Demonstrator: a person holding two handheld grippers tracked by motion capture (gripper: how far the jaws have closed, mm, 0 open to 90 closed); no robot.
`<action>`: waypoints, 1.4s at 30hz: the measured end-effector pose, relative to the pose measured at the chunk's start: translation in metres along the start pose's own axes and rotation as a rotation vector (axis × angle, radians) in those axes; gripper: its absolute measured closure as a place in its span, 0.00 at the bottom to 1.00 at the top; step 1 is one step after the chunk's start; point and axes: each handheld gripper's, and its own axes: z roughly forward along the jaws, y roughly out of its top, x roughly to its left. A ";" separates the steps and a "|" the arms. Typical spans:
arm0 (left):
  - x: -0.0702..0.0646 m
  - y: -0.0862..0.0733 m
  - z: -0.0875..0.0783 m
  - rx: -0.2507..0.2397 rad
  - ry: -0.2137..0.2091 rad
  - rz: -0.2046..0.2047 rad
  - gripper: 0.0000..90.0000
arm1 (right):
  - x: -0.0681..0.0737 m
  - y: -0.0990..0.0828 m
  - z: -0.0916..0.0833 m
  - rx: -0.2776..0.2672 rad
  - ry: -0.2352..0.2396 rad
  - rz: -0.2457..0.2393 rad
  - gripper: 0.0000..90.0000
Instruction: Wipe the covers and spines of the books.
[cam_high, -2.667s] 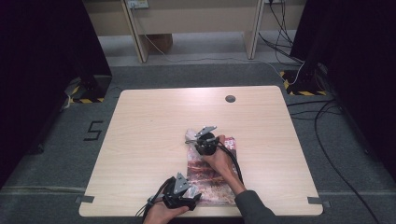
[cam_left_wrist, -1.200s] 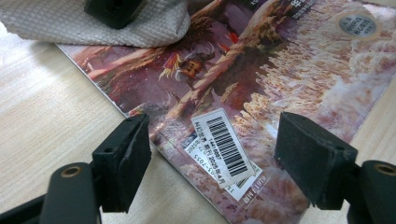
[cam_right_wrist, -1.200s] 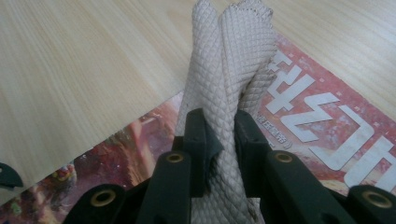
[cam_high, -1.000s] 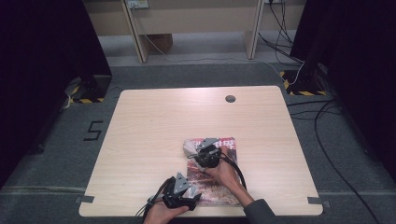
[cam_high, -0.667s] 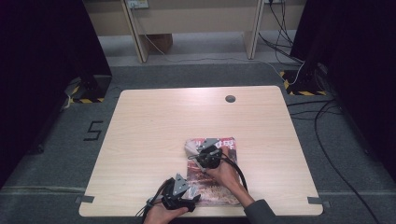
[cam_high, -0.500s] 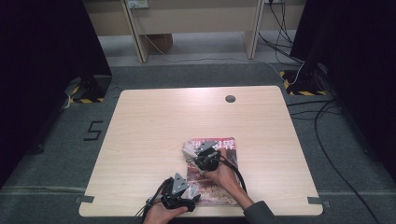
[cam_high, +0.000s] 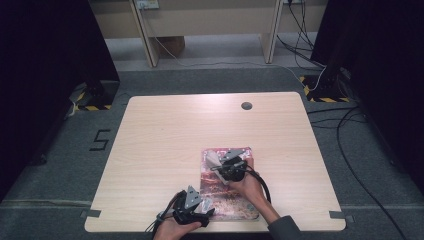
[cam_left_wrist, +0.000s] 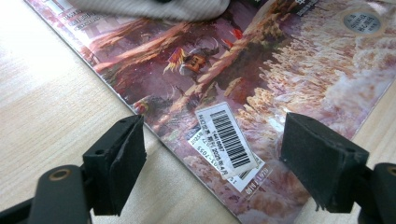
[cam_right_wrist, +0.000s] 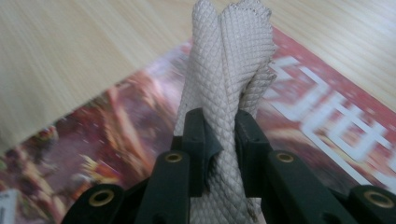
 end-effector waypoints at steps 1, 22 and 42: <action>0.000 0.000 0.000 0.001 -0.001 0.000 0.23 | -0.004 -0.002 -0.002 0.001 -0.011 0.011 0.86; 0.000 0.000 0.000 -0.002 0.001 0.006 0.23 | -0.060 -0.039 -0.036 -0.002 -0.137 0.161 0.85; -0.001 0.000 0.000 -0.002 0.007 0.004 0.23 | -0.052 -0.047 -0.043 0.000 -0.161 0.149 0.85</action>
